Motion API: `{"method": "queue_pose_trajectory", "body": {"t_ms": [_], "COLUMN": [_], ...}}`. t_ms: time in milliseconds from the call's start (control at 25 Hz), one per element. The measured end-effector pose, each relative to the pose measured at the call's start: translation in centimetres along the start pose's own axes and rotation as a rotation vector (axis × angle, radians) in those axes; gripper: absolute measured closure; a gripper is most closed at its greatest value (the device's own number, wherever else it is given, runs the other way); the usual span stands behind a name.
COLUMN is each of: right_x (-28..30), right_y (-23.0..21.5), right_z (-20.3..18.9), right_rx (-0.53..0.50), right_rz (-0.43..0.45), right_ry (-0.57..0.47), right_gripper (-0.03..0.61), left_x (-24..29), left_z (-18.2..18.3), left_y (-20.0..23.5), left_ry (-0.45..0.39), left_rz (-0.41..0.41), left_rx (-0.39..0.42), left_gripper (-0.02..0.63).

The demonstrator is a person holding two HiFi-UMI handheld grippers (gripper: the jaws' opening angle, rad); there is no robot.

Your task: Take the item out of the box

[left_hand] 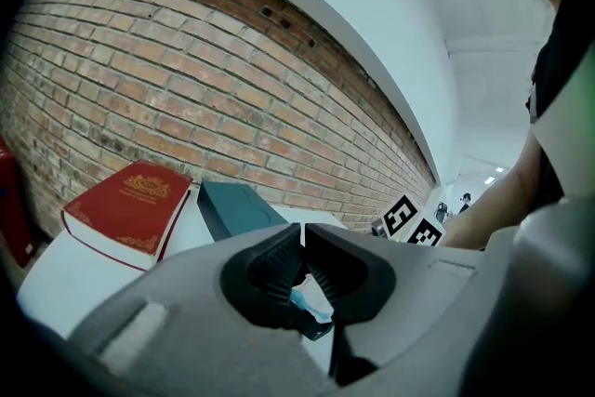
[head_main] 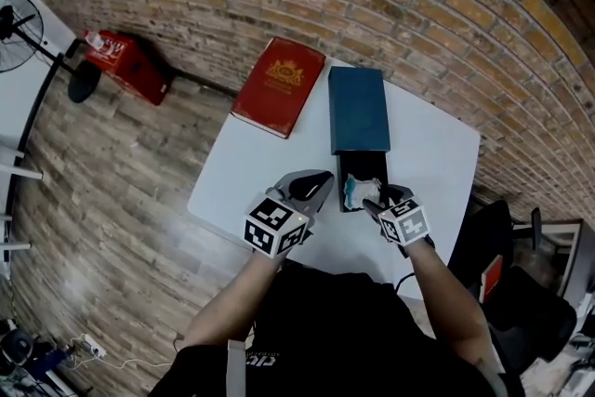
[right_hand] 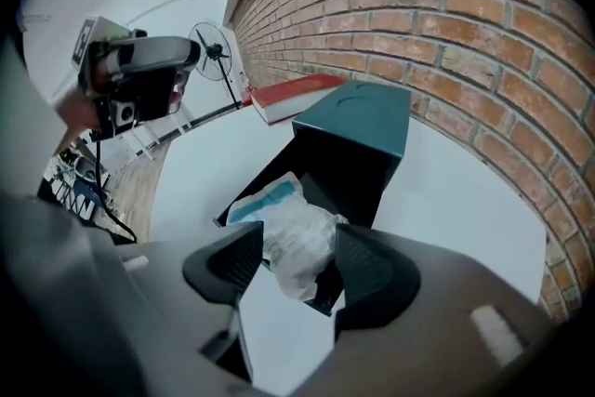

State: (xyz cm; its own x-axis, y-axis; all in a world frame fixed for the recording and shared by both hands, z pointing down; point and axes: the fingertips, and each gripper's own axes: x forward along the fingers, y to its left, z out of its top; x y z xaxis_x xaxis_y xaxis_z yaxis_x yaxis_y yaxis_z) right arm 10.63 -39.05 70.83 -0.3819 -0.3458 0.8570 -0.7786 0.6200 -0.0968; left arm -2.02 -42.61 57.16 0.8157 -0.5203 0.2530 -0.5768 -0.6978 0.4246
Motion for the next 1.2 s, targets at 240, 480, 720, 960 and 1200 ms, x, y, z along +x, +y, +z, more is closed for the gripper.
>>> {"method": "queue_pose_trajectory", "body": {"t_ms": [240,480,720,960,1200], "right_x": [1.2,2.2,2.7,2.3,-0.2], "right_y": [0.1,0.5,0.6,0.4,0.2], "right_z": [-0.8,-1.3,-1.6,-1.5,-0.4], "right_rx": [-0.033,-0.075,-0.062,-0.076,-0.042], "right_rz": [0.012,0.009,-0.003,-0.021,-0.067], "right_ry": [0.069,0.157,0.194,0.158,0.054], "right_gripper": [0.341,0.345,0.375,0.426,0.471], "left_x": [0.2,-0.4,-1.5,-2.9,-4.5], "left_z": [-0.3,-0.5,-0.6,-0.5,0.0], "left_y": [-0.1,-0.1,-0.3,-0.7,-1.3], "left_ry": [0.007,0.002,-0.005,-0.017,-0.03], "left_rz": [-0.007,0.005,0.02,0.028,0.034], "left_rx": [-0.009,-0.013,-0.023,-0.02,-0.002], "left_gripper": [0.597,0.6,0.606,0.606,0.606]}}
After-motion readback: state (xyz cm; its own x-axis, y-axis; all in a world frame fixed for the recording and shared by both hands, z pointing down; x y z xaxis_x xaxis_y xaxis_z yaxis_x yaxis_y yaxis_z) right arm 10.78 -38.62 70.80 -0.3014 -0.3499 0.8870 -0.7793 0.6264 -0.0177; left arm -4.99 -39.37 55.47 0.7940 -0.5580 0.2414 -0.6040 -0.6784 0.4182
